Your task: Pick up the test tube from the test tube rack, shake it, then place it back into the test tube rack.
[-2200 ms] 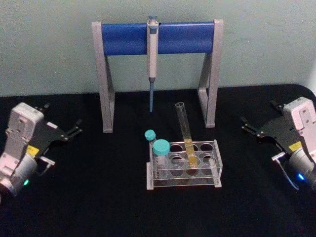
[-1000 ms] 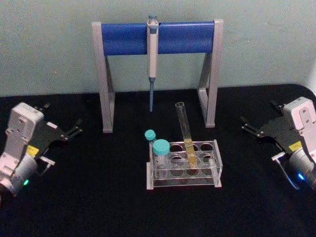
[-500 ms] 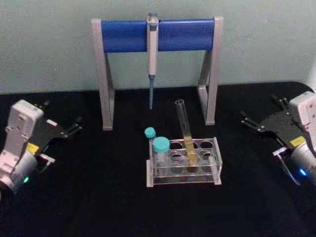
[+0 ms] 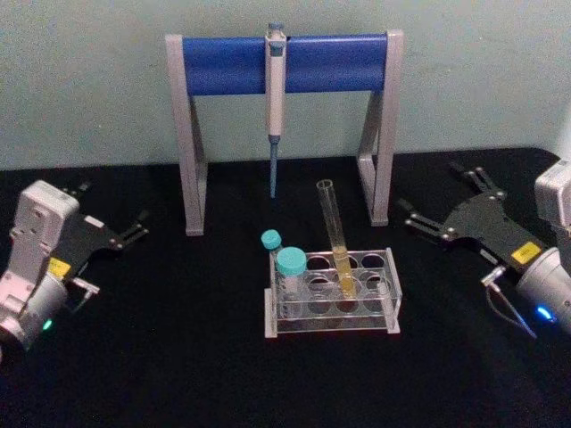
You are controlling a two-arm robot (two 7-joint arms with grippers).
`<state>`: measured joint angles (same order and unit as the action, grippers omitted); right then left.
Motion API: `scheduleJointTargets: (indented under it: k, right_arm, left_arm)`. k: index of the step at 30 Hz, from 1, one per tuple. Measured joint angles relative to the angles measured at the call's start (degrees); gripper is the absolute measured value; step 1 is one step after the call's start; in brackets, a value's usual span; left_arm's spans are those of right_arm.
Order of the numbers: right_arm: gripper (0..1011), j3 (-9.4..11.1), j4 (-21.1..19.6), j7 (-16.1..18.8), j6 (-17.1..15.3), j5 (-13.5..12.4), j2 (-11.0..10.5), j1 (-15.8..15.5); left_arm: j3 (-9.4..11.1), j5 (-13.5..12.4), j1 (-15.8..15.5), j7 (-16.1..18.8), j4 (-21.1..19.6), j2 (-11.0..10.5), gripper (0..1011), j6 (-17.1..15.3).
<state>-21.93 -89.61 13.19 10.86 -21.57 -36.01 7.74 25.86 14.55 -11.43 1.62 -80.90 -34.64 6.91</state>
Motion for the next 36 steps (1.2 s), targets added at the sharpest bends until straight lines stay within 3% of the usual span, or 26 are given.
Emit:
scheduleJointTargets:
  k: [9, 17, 36]
  right_arm:
    - [1000, -1.4, -2.0, 6.1, -1.6, -2.3, 1.4, 0.7]
    - [1000, -3.2, -1.9, 9.7, -7.1, -3.3, 3.9, 3.0]
    - [1000, -4.9, 2.9, 10.6, -16.9, 0.6, 9.0, 7.9]
  left_arm:
    - [0.0, 0.0, 0.0, 0.0, 0.0, 0.0, 1002, 0.0]
    - [0.0, 0.0, 0.0, 0.0, 0.0, 0.0, 1001, 0.0]
    - [0.0, 0.0, 0.0, 0.0, 0.0, 0.0, 1001, 0.0]
